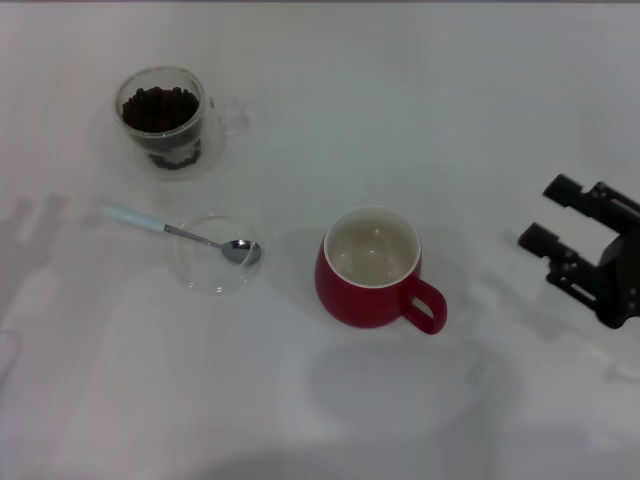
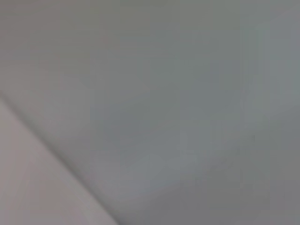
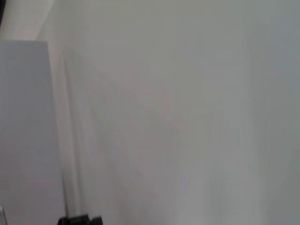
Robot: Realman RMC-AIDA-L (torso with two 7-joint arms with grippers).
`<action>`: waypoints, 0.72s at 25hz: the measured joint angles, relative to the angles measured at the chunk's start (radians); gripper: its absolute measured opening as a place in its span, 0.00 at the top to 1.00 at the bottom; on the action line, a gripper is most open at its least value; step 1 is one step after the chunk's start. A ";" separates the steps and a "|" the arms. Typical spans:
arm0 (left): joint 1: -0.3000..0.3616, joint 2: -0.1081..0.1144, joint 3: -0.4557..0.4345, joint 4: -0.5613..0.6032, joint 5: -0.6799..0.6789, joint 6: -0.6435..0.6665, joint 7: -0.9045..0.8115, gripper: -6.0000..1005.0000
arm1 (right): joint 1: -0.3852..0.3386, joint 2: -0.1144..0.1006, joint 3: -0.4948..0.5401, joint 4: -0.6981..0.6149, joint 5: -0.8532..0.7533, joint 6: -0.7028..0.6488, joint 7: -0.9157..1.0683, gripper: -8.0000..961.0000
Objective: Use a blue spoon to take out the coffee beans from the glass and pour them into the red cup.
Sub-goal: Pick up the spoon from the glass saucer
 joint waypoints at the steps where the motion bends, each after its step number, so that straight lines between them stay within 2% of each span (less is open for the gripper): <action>1: -0.007 -0.001 0.000 0.002 0.023 -0.008 -0.038 0.40 | 0.001 -0.002 0.012 0.010 0.000 -0.015 -0.001 0.36; 3: -0.024 -0.004 0.000 0.018 0.083 -0.030 -0.105 0.40 | 0.003 -0.006 0.025 0.022 0.003 -0.031 -0.005 0.36; 8: -0.032 -0.006 0.000 0.089 0.150 -0.077 -0.136 0.40 | 0.002 -0.017 0.037 0.026 0.013 -0.040 -0.009 0.36; 18: -0.006 -0.009 -0.005 0.141 0.162 -0.131 -0.134 0.40 | -0.001 -0.022 0.038 0.041 0.013 -0.050 -0.010 0.36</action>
